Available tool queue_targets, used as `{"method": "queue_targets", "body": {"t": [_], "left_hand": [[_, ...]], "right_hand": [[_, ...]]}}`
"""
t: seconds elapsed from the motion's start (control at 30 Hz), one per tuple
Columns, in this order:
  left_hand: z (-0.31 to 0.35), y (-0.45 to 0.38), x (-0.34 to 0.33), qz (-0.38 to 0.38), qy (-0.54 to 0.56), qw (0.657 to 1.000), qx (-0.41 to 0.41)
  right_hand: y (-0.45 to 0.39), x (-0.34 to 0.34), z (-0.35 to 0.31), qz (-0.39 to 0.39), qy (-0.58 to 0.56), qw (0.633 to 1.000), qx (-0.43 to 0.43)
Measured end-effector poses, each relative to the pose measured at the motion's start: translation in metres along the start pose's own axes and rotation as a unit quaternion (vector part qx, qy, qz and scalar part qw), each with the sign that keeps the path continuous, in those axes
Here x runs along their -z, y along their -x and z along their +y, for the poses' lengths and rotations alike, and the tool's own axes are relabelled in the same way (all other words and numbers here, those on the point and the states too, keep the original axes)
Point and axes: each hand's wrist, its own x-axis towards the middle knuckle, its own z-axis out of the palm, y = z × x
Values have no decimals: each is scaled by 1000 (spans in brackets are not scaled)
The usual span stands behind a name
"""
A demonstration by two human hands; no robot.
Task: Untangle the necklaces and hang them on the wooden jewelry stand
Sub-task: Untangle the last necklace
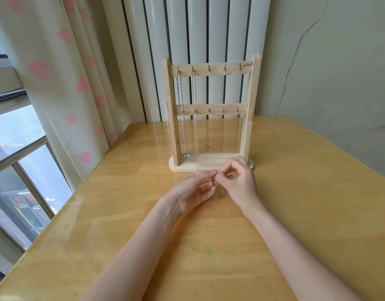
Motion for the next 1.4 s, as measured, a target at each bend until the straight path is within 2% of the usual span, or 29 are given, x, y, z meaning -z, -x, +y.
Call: {"method": "queue_targets", "body": {"t": [0.07, 0.2, 0.43, 0.6, 0.77, 0.93, 1.03, 1.2, 1.4], "left_hand": [[0, 1, -1, 7, -15, 1000, -10], [0, 2, 4, 28, -90, 994, -57], [4, 5, 13, -14, -192, 979, -61], [2, 3, 9, -8, -167, 983, -77], [-3, 1, 2, 4, -153, 981, -117], [-2, 3, 0, -3, -163, 980, -115], [-3, 3, -1, 14, -162, 981, -110], [-2, 3, -2, 44, -161, 979, -117], [-1, 1, -1, 50, -133, 988, -63]], "right_hand": [[0, 0, 1, -1, -2, 1000, -3], [1, 6, 1, -69, -12, 996, -50], [-1, 18, -3, -137, -85, 977, -141], [-1, 14, -3, -90, -66, 986, -124], [-1, 10, 0, -34, -131, 981, -140], [0, 9, -1, -40, -246, 950, -187], [2, 9, -4, -54, -267, 943, -193], [2, 7, -1, -73, -180, 965, -176], [1, 8, -9, -106, -44, 985, -133]]}}
